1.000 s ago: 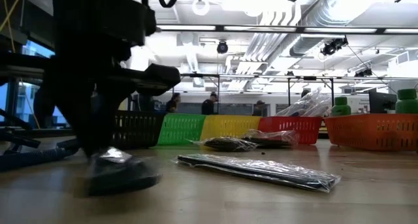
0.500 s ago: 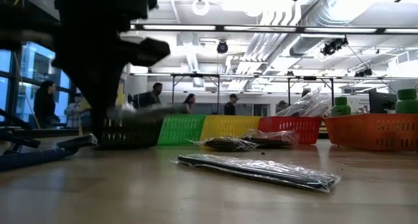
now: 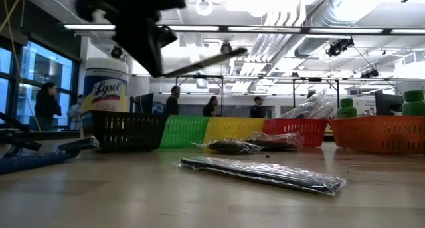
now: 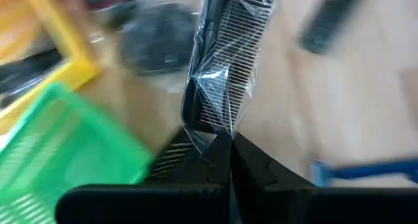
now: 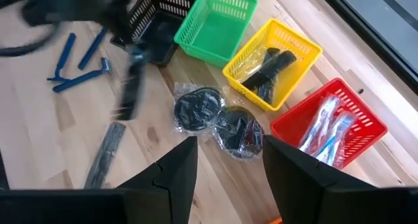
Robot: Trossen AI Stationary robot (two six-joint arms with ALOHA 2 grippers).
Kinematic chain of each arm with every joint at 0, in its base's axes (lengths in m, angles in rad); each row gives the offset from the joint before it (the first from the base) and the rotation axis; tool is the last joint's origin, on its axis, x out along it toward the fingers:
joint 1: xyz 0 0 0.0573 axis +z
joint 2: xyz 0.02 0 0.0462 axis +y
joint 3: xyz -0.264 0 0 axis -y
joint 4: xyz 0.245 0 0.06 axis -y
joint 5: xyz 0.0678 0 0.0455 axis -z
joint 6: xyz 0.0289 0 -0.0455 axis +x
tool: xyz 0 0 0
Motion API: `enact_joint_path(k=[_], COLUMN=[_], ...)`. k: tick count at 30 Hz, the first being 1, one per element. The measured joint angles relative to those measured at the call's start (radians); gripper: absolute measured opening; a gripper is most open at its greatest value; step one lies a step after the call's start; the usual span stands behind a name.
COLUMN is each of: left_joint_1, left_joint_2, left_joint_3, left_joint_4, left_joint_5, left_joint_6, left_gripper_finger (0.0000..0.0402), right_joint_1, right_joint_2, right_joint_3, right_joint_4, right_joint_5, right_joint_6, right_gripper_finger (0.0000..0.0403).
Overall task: Pick & Place Travel size toiletries
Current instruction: Put the black hair comb into the yellow bin
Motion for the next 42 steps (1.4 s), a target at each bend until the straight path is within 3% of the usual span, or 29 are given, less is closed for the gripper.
enact_joint_path(k=[18, 28, 42], left_joint_1=[0.487, 0.575, 0.660], left_joint_2=[0.049, 0.195, 0.276], left_joint_3=[0.189, 0.309, 0.318], left_joint_4=[-0.006, 0.000, -0.040], left_joint_5=[-0.010, 0.074, 0.150], left_joint_6=[0.243, 0.506, 0.850], left_gripper_finger=[0.0000, 0.0000, 0.0000], right_joint_1=[-0.006, -0.017, -0.019], right_joint_2=[-0.119, -0.118, -0.118], right_joint_3=[0.000, 0.000, 0.000], right_joint_4=[-0.026, -0.020, -0.024], right_joint_5=[0.039, 0.118, 0.166], right_joint_6=[-0.043, 0.045, 0.179], right_gripper_finger=[0.0164, 0.0164, 0.0164])
